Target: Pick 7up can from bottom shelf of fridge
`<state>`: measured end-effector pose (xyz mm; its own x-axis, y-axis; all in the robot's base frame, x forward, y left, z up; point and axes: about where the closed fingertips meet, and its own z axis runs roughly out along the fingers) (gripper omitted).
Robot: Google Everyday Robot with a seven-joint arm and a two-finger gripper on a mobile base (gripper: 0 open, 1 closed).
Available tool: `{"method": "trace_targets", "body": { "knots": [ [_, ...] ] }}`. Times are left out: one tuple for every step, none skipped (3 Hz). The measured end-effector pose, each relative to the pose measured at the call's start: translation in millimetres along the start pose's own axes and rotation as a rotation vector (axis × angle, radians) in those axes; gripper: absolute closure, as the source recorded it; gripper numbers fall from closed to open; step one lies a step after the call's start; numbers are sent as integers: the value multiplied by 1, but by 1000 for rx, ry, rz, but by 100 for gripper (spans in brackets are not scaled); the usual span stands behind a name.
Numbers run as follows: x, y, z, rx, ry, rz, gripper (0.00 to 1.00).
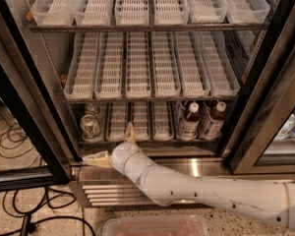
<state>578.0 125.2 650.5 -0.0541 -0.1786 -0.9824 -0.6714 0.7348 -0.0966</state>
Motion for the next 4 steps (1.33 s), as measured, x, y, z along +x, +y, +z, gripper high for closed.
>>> {"method": "trace_targets", "body": {
  "knots": [
    [10, 7, 25, 60, -62, 0, 15],
    [16, 8, 40, 117, -93, -10, 34],
    [20, 8, 48, 154, -110, -13, 44],
    [24, 9, 57, 182, -119, -18, 44]
  ]
}}
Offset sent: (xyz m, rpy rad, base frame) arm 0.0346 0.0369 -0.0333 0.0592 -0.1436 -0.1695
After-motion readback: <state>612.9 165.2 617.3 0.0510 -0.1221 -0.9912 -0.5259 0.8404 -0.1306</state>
